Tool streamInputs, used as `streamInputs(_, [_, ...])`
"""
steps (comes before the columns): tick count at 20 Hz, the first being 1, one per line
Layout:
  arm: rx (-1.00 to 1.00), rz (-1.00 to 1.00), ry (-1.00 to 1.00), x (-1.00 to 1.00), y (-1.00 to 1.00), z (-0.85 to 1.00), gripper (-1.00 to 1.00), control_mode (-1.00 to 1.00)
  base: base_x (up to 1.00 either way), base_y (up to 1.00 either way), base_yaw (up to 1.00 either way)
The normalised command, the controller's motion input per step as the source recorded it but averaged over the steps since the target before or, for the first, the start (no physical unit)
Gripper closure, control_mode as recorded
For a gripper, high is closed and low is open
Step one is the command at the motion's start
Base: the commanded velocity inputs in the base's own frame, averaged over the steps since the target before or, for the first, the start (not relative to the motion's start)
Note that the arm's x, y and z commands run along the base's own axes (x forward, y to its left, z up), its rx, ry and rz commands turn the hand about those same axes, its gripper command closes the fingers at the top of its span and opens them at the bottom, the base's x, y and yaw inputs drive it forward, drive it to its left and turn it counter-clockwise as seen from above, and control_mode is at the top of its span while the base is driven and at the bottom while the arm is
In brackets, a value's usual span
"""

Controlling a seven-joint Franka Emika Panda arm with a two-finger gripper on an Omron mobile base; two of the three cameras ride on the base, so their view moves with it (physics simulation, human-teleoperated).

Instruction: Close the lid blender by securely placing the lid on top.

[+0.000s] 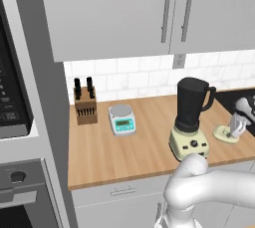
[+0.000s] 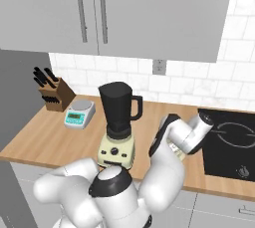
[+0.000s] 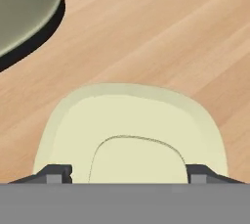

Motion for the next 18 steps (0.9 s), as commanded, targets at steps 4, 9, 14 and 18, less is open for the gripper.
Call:
streamInputs(4, [0.0, 0.0, 0.0, 0.0, 0.0, 0.0, 1.0, -1.0, 0.0, 0.0, 0.0])
streamInputs(9, [0.01, 0.0, -0.01, -0.13, -0.01, 0.03, 1.0, -1.0, 0.0, 0.0, 0.0])
streamInputs(14, [0.1, 0.0, -0.13, -0.44, -0.11, 0.35, 1.0, -1.0, 0.0, 0.0, 0.0])
streamInputs(18, [0.12, 0.0, -0.23, -0.44, -0.08, 0.64, 1.0, -1.0, 0.0, 0.0, 0.0])
